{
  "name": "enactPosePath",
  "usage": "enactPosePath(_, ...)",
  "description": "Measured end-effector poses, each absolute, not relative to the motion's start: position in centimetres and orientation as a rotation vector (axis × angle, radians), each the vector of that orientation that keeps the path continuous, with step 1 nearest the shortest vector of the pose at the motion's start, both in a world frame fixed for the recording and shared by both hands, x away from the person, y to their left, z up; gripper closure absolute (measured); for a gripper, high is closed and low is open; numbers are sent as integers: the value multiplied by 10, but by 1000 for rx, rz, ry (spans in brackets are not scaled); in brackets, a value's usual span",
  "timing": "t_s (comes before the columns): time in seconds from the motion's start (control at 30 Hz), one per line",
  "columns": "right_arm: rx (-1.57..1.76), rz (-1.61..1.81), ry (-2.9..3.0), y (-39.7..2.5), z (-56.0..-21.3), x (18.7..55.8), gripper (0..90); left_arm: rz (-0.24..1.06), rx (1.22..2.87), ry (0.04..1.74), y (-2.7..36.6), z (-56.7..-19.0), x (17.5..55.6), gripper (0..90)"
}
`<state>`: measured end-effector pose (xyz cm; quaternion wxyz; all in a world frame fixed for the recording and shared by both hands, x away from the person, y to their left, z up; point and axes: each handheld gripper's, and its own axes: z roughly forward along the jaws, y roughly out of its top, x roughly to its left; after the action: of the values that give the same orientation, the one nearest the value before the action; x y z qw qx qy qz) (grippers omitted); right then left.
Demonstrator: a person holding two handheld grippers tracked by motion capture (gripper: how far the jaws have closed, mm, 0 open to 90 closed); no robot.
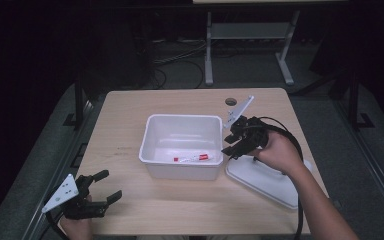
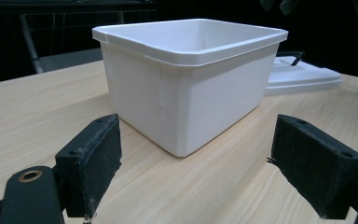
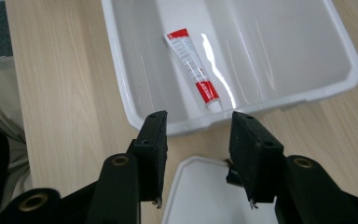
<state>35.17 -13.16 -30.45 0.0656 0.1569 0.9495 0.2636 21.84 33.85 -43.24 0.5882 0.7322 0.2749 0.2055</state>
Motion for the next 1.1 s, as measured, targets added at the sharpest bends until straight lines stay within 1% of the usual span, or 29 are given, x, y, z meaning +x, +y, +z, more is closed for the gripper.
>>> enactPosePath(0.27,545,790,2846,-151,-310,349,500,479,1711,643,338,-432,219,157)
enactPosePath(0.6,627,796,2811,-179,-320,345,485,482,1712,642,338,-432,218,157)
enactPosePath(0.7,654,795,2799,-186,-324,344,465,482,1711,642,338,-432,219,157)
enactPosePath(1.1,757,767,2780,-216,-347,340,469,481,1712,642,337,-433,219,157)
